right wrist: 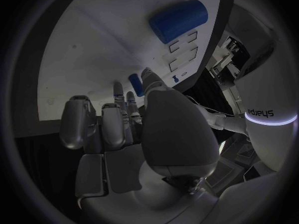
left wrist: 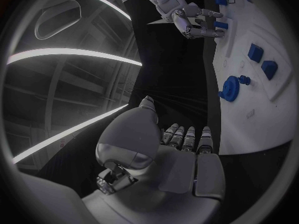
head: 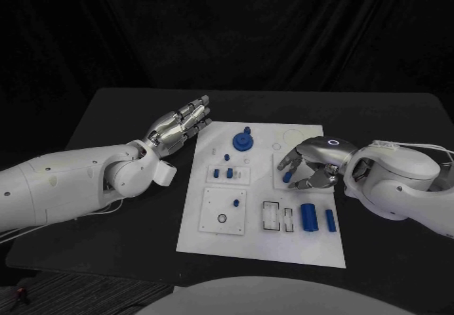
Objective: Assemble the parts on the task board
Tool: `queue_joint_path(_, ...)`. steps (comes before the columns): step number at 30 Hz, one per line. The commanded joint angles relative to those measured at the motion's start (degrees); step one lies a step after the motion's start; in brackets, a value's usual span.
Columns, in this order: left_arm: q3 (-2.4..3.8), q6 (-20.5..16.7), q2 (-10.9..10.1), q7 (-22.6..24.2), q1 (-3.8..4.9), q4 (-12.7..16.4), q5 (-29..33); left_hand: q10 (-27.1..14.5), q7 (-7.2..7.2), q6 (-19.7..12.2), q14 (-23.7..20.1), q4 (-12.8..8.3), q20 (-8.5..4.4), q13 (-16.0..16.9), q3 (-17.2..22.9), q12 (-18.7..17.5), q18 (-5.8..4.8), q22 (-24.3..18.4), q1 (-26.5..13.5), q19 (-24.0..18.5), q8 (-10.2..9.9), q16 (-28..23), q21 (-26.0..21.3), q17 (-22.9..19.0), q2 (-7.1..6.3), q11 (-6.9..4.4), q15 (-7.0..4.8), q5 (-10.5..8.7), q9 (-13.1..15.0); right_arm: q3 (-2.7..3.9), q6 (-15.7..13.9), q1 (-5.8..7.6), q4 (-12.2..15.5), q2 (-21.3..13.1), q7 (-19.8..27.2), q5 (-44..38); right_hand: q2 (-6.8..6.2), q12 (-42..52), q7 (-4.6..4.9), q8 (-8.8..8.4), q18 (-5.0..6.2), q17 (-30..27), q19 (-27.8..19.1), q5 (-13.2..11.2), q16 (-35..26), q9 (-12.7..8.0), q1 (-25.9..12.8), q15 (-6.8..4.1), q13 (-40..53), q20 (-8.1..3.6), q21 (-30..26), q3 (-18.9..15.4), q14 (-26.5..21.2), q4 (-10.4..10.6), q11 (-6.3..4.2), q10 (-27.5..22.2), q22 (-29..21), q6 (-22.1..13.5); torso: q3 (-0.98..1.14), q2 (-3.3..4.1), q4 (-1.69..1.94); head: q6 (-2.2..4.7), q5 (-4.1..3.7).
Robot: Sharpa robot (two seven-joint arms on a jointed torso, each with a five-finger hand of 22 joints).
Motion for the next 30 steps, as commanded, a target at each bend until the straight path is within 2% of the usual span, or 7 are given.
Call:
queue_joint_path(1,0.06,1.2,0.2,0.2,-0.15,0.1,-0.1,0.0,0.42,0.1,0.0,0.1,0.44,-0.1,-0.3,-0.4,0.73,-0.1,0.3,-0.1,0.2,-0.2,-0.2,-0.1,0.15,0.32,0.42,0.32,0.1,-0.28,0.5,-0.49,-0.2,0.2,0.5,-0.5,0.07,-0.2,0.91,0.11,-0.27,0.0,0.7,-0.8,0.5,0.0,0.6,-0.41,0.1,-0.27,0.4,0.1,2.0,-0.1,-0.04,0.8,10.1,0.6,-0.03,0.09,0.02,0.44,-0.33)
queue_joint_path(5,0.06,1.3,0.3,0.0,-0.18,0.1,-0.1,0.0,0.6,0.4,0.0,0.0,0.66,-0.1,-0.3,-0.4,0.8,-0.1,0.4,-0.1,0.3,-0.2,-0.2,-0.1,0.18,0.44,0.53,0.36,0.1,-0.28,0.5,-0.52,-0.3,0.5,0.7,-0.6,0.31,-0.2,2.4,-0.06,-0.27,0.0,0.6,-1.9,0.6,-0.1,1.0,-0.49,0.1,-0.35,0.4,0.0,1.9,-0.2,-0.13,1.2,10.1,1.6,-0.06,0.05,-0.01,0.39,-0.49)
queue_joint_path(10,0.06,1.3,0.3,-0.2,-0.21,-0.1,-0.1,0.0,0.97,1.0,0.0,-0.1,1.01,-0.1,-0.3,-0.4,0.94,-0.1,0.6,-0.1,0.5,-0.2,-0.2,-0.1,0.3,0.71,0.77,0.6,0.2,-0.28,0.6,-0.54,-0.3,0.8,0.8,-0.6,0.73,-0.3,3.4,0.22,-0.25,0.3,0.6,-2.1,0.8,0.0,1.9,-0.51,0.1,-0.37,0.4,0.3,1.9,-0.5,-0.15,1.3,10.1,3.2,-0.02,0.03,-0.12,0.3,-0.35)
queue_joint_path(13,0.06,1.3,0.4,-0.3,-0.24,-0.1,-0.1,0.0,1.49,2.1,0.0,-0.2,1.29,-0.1,-0.3,-0.4,1.15,-0.1,1.1,-0.1,0.9,-0.2,-0.2,-0.1,0.39,1.0,0.7,1.06,0.4,-0.28,0.9,-0.54,-0.4,0.9,0.8,-0.6,1.13,-0.2,5.39,0.55,-0.23,0.5,0.5,-1.8,1.0,0.2,3.2,-0.58,0.1,-0.42,0.3,0.8,1.9,-1.0,-0.23,1.8,10.1,5.0,-0.03,-0.01,0.03,0.19,-0.44)
queue_joint_path(16,0.06,1.2,0.4,-0.3,-0.27,0.0,-0.1,0.0,1.6,2.4,0.0,-0.2,1.34,-0.1,-0.3,-0.4,1.24,-0.1,1.2,-0.1,1.0,-0.2,-0.2,-0.1,0.41,1.08,0.56,1.18,0.4,-0.28,1.0,-0.55,-0.4,1.0,0.8,-0.6,1.57,-0.3,6.15,1.09,-0.24,0.5,0.4,-1.2,1.1,0.5,4.8,-0.58,0.0,-0.41,0.3,1.5,1.9,-1.5,-0.18,1.9,10.1,7.3,-0.01,-0.04,0.02,-0.03,-0.4)
queue_joint_path(24,0.06,1.3,0.4,-0.4,-0.34,-0.2,-0.1,0.0,1.78,2.6,0.0,-0.3,1.42,-0.1,-0.2,-0.4,1.36,-0.1,1.4,-0.1,1.2,-0.2,-0.2,-0.1,0.41,1.22,0.56,1.46,0.5,-0.28,-1.1,-0.55,-0.6,1.1,1.8,-0.6,2.79,0.1,6.52,2.15,-0.25,0.6,0.4,0.0,1.2,1.3,8.3,-1.08,0.0,-0.8,0.6,4.7,1.9,-1.9,-0.86,4.4,10.1,12.2,-0.05,-0.1,0.03,-0.05,0.05)
queue_joint_path(30,0.06,1.4,0.4,-0.5,-0.37,-0.4,-0.1,0.0,1.92,2.7,0.0,-0.4,1.55,-0.1,-0.3,-0.4,1.43,-0.1,1.6,-0.1,1.2,-0.2,-0.2,-0.1,0.4,1.37,0.6,1.66,0.5,-0.28,-2.7,-0.56,-0.6,1.1,2.3,-0.6,3.25,0.2,5.84,2.62,-0.24,0.5,0.4,-0.1,1.2,1.7,10.0,-1.67,-0.1,-1.31,0.6,6.6,1.9,-2.4,-1.6,6.5,10.1,14.8,-0.04,-0.12,0.06,-0.35,0.1)
